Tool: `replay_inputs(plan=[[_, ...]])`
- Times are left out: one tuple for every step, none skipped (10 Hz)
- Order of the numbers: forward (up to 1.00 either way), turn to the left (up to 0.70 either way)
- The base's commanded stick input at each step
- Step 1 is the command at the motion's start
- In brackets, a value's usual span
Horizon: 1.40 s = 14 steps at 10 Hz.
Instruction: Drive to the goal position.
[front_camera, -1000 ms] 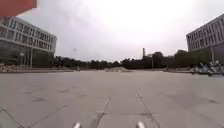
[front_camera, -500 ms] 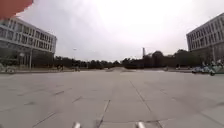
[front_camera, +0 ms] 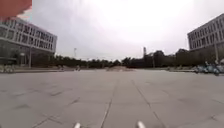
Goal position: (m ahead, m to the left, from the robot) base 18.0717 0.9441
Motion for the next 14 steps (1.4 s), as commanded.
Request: replay_inputs(plan=[[0.5, 0.0], [0.5, 0.0], [0.5, 0.0], [0.5, 0.0], [0.5, 0.0], [0.5, 0.0], [0.5, 0.0], [0.5, 0.0], [0.5, 0.0], [0.5, 0.0], [0.5, 0.0], [0.5, 0.0], [0.5, 0.0], [0.5, 0.0]])
